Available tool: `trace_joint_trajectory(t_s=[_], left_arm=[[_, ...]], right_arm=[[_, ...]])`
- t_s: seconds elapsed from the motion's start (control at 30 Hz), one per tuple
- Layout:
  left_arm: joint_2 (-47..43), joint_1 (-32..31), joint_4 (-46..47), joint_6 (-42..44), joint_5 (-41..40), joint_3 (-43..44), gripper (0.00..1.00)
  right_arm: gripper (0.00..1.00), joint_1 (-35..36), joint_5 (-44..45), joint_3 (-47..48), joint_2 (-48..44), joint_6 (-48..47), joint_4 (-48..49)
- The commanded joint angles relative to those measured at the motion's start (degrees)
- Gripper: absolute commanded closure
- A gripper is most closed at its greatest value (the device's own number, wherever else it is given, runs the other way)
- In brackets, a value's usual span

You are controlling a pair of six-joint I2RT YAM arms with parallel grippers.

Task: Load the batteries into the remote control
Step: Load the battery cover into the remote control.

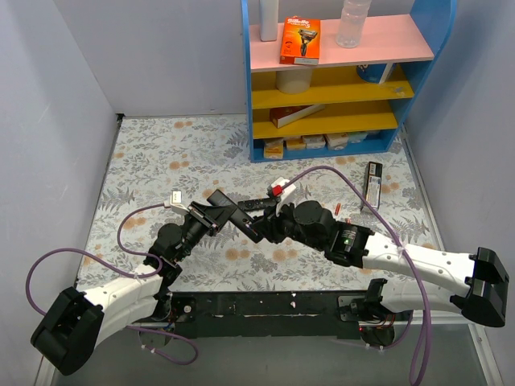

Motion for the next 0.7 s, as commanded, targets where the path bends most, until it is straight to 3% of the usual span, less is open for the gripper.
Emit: trace_joint_trajectory(t_s=[0.0,0.67], left_arm=[[-0.34,0.14,2.38,-11.32,-0.99,1.56,1.0],[0.02,0.14,2.38,-11.14,0.42,2.87,1.0]], right_arm=[[0.74,0.28,1.51,-1.42,-1.96,-0.89,4.91],[0.75,0.28,-0.6,-4.14,-3.73,-3.18,11.25]])
